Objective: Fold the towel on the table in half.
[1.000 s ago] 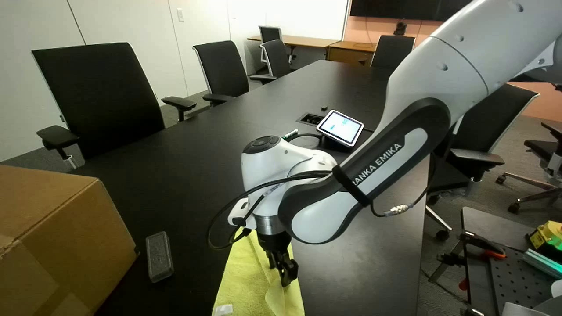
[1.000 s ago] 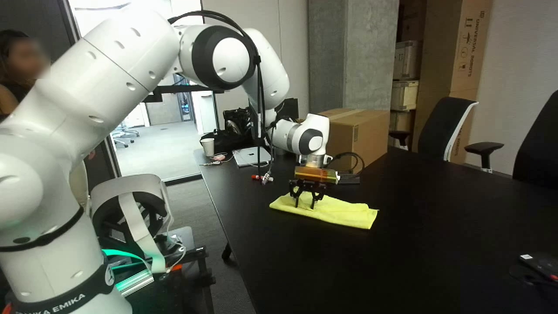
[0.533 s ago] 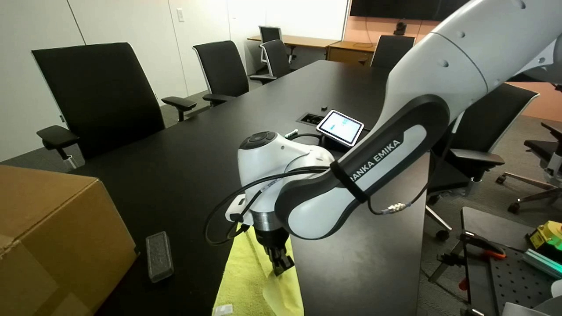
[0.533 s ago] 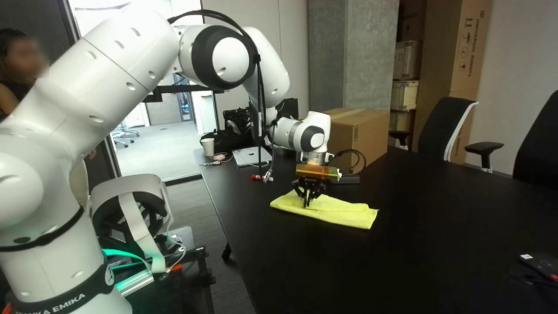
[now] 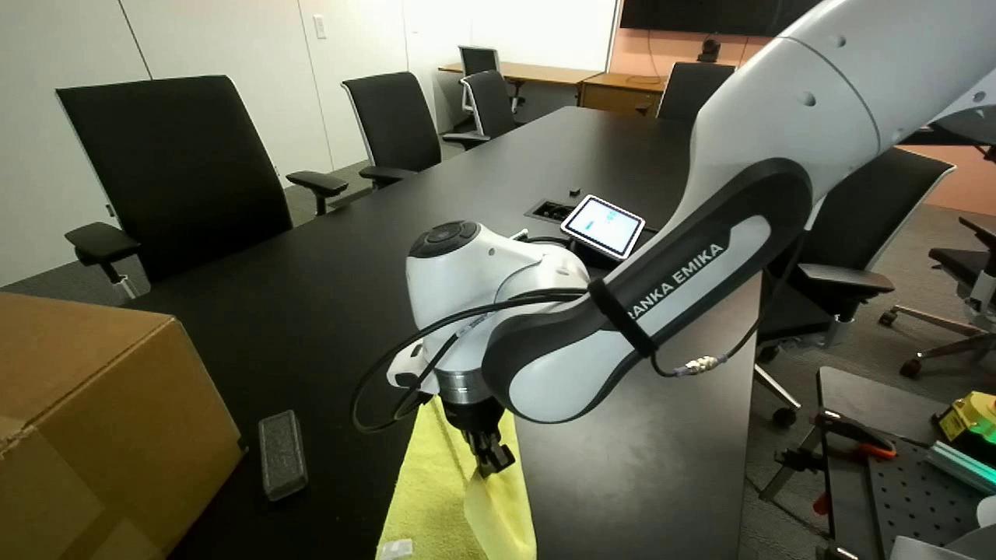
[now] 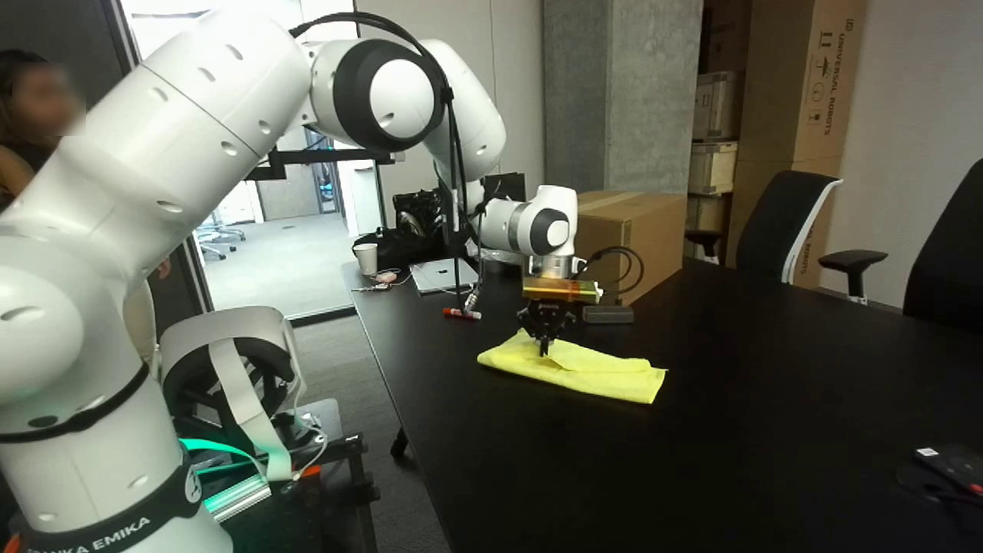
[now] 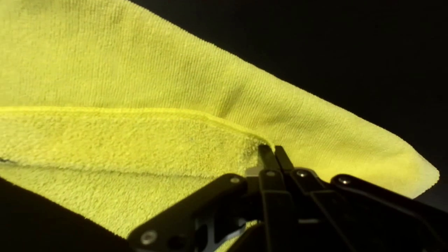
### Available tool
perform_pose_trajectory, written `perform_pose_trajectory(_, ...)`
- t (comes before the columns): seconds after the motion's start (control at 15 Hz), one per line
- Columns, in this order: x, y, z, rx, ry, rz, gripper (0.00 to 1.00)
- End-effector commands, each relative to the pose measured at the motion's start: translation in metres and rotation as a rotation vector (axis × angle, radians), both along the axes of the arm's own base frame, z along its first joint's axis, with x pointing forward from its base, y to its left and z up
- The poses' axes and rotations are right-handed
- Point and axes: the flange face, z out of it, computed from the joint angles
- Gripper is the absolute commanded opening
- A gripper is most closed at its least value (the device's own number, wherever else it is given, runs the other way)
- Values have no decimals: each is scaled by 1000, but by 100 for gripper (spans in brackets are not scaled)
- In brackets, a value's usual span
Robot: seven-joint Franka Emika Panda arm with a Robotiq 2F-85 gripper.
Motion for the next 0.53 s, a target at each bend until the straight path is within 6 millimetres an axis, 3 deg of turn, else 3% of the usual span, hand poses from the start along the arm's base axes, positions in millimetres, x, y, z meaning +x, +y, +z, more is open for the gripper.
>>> perform_pose_trajectory(0.0, 4, 13, 22, -50, -47, 29, 1)
perform_pose_trajectory(0.47, 17, 46, 27, -80, -110, 58, 3)
